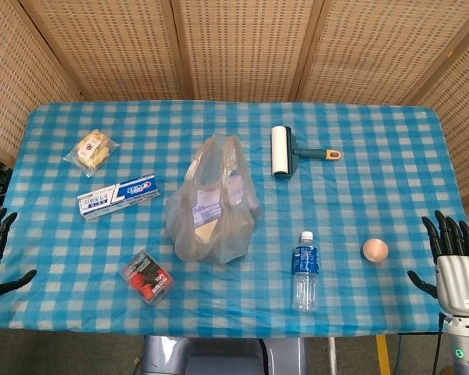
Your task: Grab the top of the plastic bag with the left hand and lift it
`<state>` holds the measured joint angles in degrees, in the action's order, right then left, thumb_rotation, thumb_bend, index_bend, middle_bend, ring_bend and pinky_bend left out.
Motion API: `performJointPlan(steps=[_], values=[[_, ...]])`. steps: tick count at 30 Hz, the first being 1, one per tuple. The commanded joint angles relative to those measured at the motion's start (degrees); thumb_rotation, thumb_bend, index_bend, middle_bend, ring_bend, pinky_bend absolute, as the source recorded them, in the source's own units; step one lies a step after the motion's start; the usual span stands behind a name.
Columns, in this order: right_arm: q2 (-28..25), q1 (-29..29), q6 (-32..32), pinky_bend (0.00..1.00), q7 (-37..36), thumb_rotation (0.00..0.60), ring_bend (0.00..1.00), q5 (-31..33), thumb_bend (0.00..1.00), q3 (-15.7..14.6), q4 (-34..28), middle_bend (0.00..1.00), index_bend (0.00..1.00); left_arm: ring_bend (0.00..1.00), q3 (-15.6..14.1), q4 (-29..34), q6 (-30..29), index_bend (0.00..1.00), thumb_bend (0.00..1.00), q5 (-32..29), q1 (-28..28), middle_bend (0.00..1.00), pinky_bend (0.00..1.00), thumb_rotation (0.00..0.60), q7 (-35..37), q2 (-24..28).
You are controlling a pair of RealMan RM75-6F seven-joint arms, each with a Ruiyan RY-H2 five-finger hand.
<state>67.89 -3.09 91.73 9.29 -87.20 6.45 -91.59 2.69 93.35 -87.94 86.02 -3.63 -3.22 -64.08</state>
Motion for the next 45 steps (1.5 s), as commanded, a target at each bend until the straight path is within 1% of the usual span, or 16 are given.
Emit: performJointPlan(steps=[1,5,8,10,11,12,14,18,21,24,29,32,35,38,41,45], values=[[0.0,0.0,-0.2,0.00,-0.1,0.600,0.00,0.2,0.00,0.0,0.0,0.00,0.00,0.00,-0.1,-0.1,0.4,0.00,0.00,-0.1,-0.1,0.00,0.00,0.600,0.1,0.0],[-0.1,0.0,-0.4,0.00,-0.2,0.600,0.00,0.5,0.00,0.1,0.0,0.00,0.00,0.00,-0.2,-0.2,1.6,0.00,0.00,0.4,-0.8,0.00,0.00,0.600,1.8,0.0],[-0.2,-0.1,-0.6,0.00,-0.4,0.600,0.00,1.0,0.00,0.3,0.2,0.00,0.00,0.00,-0.5,0.0,3.7,0.00,0.00,2.0,-2.4,0.00,0.00,0.600,7.6,0.6],[-0.1,-0.3,-1.0,0.00,-0.3,0.600,0.00,1.5,0.00,0.5,0.5,0.00,0.00,0.00,-0.6,1.8,6.7,0.00,0.00,4.0,-4.7,0.00,0.00,0.600,16.2,1.7],[0.0,-0.4,-1.4,0.00,-0.2,0.600,0.00,1.8,0.00,0.7,0.7,0.00,0.00,0.00,-0.3,2.8,8.7,0.00,0.00,5.8,-7.0,0.00,0.00,0.600,23.5,2.3],[0.0,-0.5,-1.6,0.00,-0.1,0.600,0.00,2.0,0.00,0.7,0.7,0.00,0.00,0.00,0.0,2.9,9.4,0.00,0.00,6.6,-8.1,0.00,0.00,0.600,26.6,2.6],[0.2,-0.9,-2.4,0.00,-0.1,0.600,0.00,2.6,0.00,0.9,0.9,0.00,0.00,0.00,0.9,3.7,11.7,0.00,0.00,8.8,-11.6,0.00,0.00,0.600,35.1,3.0],[0.5,-1.3,-3.3,0.00,0.2,0.600,0.00,3.9,0.00,1.3,1.5,0.00,0.00,0.00,3.0,6.6,15.6,0.00,0.00,10.0,-17.2,0.00,0.00,0.600,45.2,3.6],[0.7,-1.5,-3.7,0.00,0.5,0.600,0.00,5.0,0.00,1.9,1.9,0.00,0.00,0.00,5.1,11.2,21.1,0.00,0.00,8.7,-22.4,0.00,0.00,0.600,52.2,4.8],[0.8,-1.6,-4.0,0.00,0.5,0.600,0.00,5.8,0.00,2.2,2.3,0.00,0.00,0.00,6.8,14.6,24.9,0.00,0.00,7.3,-26.0,0.00,0.00,0.600,55.2,5.9],[0.8,-1.6,-4.4,0.00,0.3,0.600,0.00,7.1,0.00,2.7,2.9,0.00,0.00,0.00,9.5,20.0,29.6,0.00,0.00,5.0,-30.9,0.00,0.00,0.600,59.2,6.9],[0.7,-1.7,-4.8,0.00,0.1,0.600,0.00,8.0,0.00,3.0,3.3,0.00,0.00,0.00,11.0,22.8,32.0,0.00,0.00,3.4,-33.5,0.00,0.00,0.600,62.1,7.3],[0.7,-1.7,-5.1,0.00,-0.1,0.600,0.00,8.7,0.00,3.2,3.7,0.00,0.00,0.00,12.5,24.0,33.1,0.00,0.00,1.5,-35.4,0.00,0.00,0.600,63.6,7.0],[0.8,-1.7,-5.5,0.00,-0.4,0.600,0.00,9.3,0.00,3.3,4.1,0.00,0.00,0.00,14.6,24.4,35.6,0.00,0.00,-3.9,-38.0,0.00,0.00,0.600,63.8,5.6],[0.8,-1.9,-5.7,0.00,-0.4,0.600,0.00,9.5,0.00,3.3,4.3,0.00,0.00,0.00,15.7,24.3,38.0,0.00,0.00,-8.5,-39.9,0.00,0.00,0.600,62.4,5.2],[0.9,-1.9,-5.7,0.00,-0.4,0.600,0.00,9.7,0.00,3.4,4.3,0.00,0.00,0.00,17.7,24.6,40.6,0.00,0.00,-16.8,-42.1,0.00,0.00,0.600,60.7,4.2]])
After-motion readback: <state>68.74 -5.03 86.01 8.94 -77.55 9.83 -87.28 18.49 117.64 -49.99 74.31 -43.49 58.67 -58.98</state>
